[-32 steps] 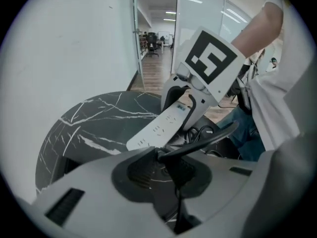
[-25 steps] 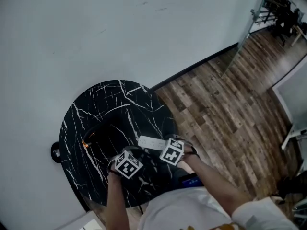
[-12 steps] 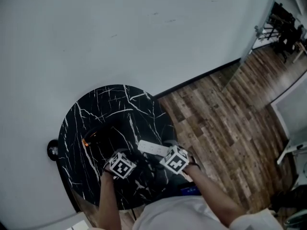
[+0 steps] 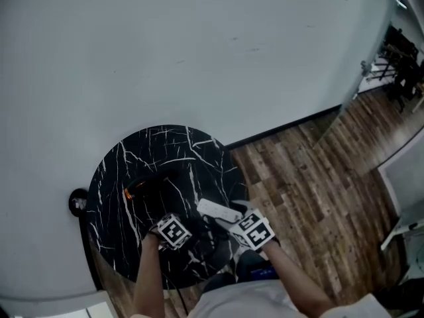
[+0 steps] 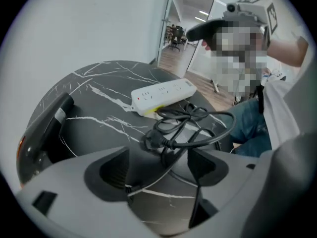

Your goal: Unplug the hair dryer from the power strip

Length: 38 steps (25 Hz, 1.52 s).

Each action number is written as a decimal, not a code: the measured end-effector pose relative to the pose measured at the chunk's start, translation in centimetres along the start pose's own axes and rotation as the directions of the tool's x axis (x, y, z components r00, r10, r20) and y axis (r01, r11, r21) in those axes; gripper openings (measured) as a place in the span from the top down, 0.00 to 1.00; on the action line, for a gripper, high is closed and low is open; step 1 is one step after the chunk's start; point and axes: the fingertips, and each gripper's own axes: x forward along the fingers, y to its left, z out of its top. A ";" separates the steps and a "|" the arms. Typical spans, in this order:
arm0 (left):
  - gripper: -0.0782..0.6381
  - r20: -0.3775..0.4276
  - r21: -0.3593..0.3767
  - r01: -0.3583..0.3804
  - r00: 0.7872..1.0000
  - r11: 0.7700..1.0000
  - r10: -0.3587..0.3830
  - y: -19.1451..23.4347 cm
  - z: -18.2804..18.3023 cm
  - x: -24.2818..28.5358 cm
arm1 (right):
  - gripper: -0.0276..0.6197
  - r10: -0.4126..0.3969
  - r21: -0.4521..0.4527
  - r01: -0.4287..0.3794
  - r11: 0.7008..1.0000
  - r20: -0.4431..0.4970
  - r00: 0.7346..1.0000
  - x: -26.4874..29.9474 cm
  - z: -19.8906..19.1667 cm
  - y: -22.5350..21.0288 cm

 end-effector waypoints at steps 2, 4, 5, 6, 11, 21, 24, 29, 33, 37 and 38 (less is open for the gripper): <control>0.40 -0.026 -0.021 -0.024 0.999 0.999 0.024 -0.1 -1.2 -0.5 | 0.54 -0.001 -0.005 0.001 1.000 0.008 1.000 -0.3 -0.3 0.1; 0.40 0.057 -0.089 -0.065 0.996 0.994 0.070 -0.1 -1.1 -1.9 | 0.54 0.003 -0.004 -0.003 1.000 0.031 1.000 -1.1 -0.2 0.2; 0.40 0.118 -0.145 -0.096 0.987 0.985 0.113 0.2 -1.0 -3.0 | 0.54 0.010 0.001 -0.010 1.000 0.046 0.999 -1.7 0.0 0.3; 0.40 0.182 -0.216 -0.131 0.968 0.968 0.172 0.6 -0.9 -4.4 | 0.54 0.027 0.006 -0.027 1.000 0.062 0.998 -2.3 0.1 0.6; 0.40 0.457 -0.564 -0.191 0.738 0.803 0.496 1.5 -0.2 -14.4 | 0.54 0.146 -0.014 -0.146 0.989 0.195 0.970 -5.6 2.4 2.8; 0.70 0.580 -0.790 -0.079 0.223 0.608 0.784 -6.8 3.8 -27.3 | 0.96 0.011 -0.046 0.018 0.999 0.578 0.816 -15.3 8.4 4.4; 0.90 0.619 -0.771 -0.001 0.235 0.637 0.749 -8.6 5.2 -26.3 | 0.96 -0.005 -0.057 0.045 0.997 0.569 0.822 -15.3 7.8 5.4; 0.90 0.601 -0.788 -0.037 0.169 0.614 0.781 -9.4 5.3 -26.9 | 0.96 -0.059 -0.101 0.125 0.987 0.495 0.867 -15.2 6.8 6.5; 0.90 0.619 -0.763 -0.094 0.177 0.639 0.765 -10.1 6.1 -27.2 | 0.96 -0.069 -0.096 0.136 0.986 0.509 0.858 -15.5 7.3 5.5; 0.90 0.639 -0.755 -0.068 0.147 0.652 0.755 -10.6 6.0 -27.6 | 0.96 -0.064 -0.106 0.142 0.984 0.536 0.842 -15.5 7.2 5.1; 0.90 0.637 -0.756 -0.071 0.153 0.651 0.756 -10.5 5.9 -27.4 | 0.96 -0.061 -0.105 0.135 0.985 0.522 0.851 -15.7 7.2 5.4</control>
